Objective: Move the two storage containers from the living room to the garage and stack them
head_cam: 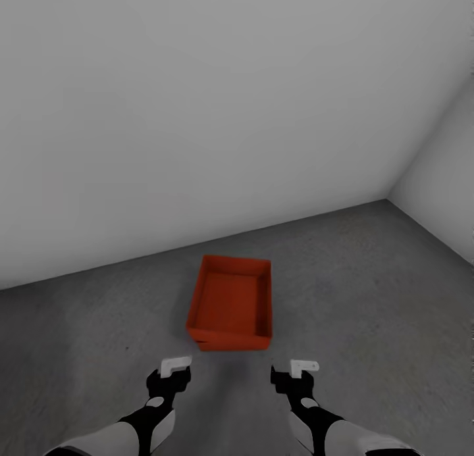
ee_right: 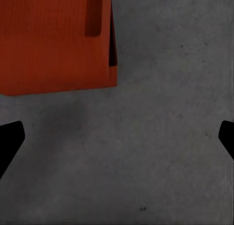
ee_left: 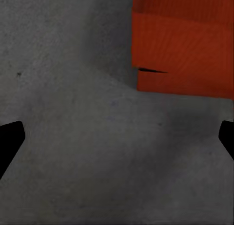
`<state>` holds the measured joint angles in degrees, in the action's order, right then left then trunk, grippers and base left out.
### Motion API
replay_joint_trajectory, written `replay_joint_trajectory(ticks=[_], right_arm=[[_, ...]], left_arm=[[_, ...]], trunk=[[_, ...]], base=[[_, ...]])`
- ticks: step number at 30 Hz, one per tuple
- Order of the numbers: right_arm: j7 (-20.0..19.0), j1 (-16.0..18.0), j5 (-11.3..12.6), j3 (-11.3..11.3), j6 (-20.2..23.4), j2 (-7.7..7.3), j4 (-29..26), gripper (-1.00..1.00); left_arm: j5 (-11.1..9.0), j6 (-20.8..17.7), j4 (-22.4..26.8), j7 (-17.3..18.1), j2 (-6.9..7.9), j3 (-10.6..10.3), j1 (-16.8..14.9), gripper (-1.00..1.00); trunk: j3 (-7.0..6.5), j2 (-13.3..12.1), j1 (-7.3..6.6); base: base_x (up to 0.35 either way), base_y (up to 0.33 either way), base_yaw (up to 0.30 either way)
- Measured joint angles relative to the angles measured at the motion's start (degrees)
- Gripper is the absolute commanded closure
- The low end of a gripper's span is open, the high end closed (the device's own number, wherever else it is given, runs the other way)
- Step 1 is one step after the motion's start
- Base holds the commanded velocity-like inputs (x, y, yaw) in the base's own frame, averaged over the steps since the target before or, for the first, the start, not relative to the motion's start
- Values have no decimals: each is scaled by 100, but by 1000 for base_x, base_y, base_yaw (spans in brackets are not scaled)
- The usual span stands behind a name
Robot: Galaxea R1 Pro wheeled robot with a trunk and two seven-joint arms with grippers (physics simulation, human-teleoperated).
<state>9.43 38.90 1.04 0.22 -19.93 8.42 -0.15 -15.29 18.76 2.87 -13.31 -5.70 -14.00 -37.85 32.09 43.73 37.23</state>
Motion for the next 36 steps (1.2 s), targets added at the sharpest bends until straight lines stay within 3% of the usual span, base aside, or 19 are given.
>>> replay_joint_trajectory(ticks=[18,36], right_arm=[[0,0,0,0,0,0,-1,-100],[0,0,0,0,0,0,0,-100]], left_arm=[[11,4,0,5,0,0,0,-100],[26,13,0,6,0,0,1,-100]], trunk=[[0,0,-1],[0,1,-4]], base=[[-327,0,0],[-28,0,0]])
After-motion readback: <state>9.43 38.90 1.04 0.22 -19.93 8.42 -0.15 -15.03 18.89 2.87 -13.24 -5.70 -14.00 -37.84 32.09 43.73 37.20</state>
